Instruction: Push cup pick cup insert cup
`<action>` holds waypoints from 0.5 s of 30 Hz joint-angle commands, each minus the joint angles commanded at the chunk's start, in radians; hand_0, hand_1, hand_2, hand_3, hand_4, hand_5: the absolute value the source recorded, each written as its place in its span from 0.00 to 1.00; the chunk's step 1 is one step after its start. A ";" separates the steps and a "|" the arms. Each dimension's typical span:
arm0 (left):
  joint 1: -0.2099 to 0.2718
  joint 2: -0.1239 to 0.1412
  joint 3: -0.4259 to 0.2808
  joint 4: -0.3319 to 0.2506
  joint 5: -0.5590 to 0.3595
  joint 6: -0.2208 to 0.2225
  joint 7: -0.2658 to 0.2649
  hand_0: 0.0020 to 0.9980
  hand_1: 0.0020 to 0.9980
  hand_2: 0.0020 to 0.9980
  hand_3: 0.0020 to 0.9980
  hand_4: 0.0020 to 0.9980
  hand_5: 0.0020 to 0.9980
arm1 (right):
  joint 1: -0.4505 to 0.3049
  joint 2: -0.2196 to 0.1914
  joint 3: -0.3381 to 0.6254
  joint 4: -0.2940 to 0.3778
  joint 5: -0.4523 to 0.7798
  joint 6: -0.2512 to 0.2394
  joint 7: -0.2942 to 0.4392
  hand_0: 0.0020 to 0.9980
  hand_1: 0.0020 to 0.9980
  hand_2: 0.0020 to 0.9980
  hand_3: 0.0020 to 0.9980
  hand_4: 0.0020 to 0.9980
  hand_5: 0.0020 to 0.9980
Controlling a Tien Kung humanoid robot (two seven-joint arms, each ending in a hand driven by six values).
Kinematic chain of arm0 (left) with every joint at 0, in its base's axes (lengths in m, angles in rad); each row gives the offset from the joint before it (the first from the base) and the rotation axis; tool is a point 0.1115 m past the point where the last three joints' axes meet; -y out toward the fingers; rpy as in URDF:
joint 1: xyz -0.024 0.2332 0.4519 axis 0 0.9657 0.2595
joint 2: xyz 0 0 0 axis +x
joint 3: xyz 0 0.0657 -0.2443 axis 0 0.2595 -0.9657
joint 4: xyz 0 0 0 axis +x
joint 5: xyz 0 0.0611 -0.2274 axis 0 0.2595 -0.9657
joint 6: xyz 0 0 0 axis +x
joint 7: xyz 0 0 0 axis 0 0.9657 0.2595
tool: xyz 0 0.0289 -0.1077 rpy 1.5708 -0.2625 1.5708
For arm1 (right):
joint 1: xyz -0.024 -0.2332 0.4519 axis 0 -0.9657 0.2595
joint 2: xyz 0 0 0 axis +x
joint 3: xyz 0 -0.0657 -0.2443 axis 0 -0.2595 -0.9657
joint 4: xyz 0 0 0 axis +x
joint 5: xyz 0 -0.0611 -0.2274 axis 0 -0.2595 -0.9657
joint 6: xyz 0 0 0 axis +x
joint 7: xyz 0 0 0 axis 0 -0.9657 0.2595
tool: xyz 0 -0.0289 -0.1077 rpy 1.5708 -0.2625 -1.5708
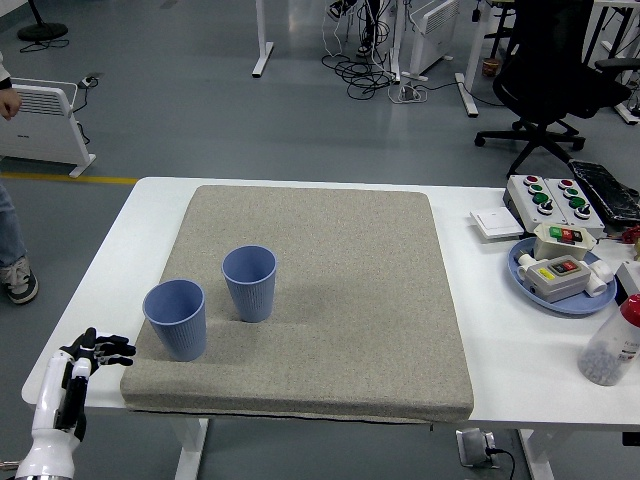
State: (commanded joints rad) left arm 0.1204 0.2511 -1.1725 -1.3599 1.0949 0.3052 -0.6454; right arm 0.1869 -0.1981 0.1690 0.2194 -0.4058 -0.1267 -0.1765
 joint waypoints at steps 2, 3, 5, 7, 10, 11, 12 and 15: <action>-0.004 0.001 0.013 0.003 0.019 0.000 0.000 0.37 0.45 0.44 0.42 0.58 1.00 | 0.000 0.000 0.000 0.000 0.001 0.000 0.000 0.73 0.67 0.70 0.60 0.16 0.39; -0.005 0.001 0.016 0.004 0.024 0.000 0.000 0.37 0.45 0.44 0.42 0.58 1.00 | 0.000 0.000 0.000 0.000 0.001 0.000 0.000 0.73 0.67 0.70 0.60 0.16 0.39; -0.011 -0.002 0.027 0.008 0.029 -0.002 0.000 0.41 0.48 0.46 0.43 0.56 1.00 | 0.000 0.000 -0.001 0.000 0.002 0.001 0.000 0.73 0.67 0.70 0.60 0.16 0.39; -0.023 -0.007 0.038 0.016 0.031 -0.004 0.000 0.41 0.48 0.46 0.43 0.56 1.00 | -0.001 0.000 -0.001 0.000 0.002 0.001 0.000 0.73 0.67 0.70 0.60 0.16 0.39; -0.043 -0.013 0.049 0.034 0.033 -0.011 0.005 0.44 0.49 0.47 0.43 0.56 1.00 | -0.001 0.000 -0.001 0.000 0.002 0.003 -0.001 0.73 0.67 0.70 0.60 0.16 0.39; -0.048 -0.015 0.050 0.040 0.034 -0.013 0.009 0.44 0.49 0.47 0.43 0.56 1.00 | -0.001 0.000 -0.001 0.000 0.003 0.003 0.000 0.73 0.67 0.70 0.60 0.16 0.39; -0.054 -0.017 0.051 0.049 0.036 -0.014 0.014 0.44 0.49 0.47 0.43 0.56 1.00 | 0.000 0.000 -0.001 0.000 0.004 0.003 0.000 0.73 0.67 0.70 0.60 0.16 0.39; -0.066 -0.020 0.051 0.062 0.042 -0.019 0.025 0.44 0.49 0.47 0.43 0.56 1.00 | 0.000 0.001 0.000 -0.001 0.004 0.004 -0.001 0.73 0.67 0.70 0.60 0.16 0.39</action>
State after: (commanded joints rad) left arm 0.0547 0.2306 -1.1212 -1.2974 1.1372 0.2866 -0.6203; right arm 0.1866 -0.1974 0.1685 0.2188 -0.4023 -0.1227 -0.1771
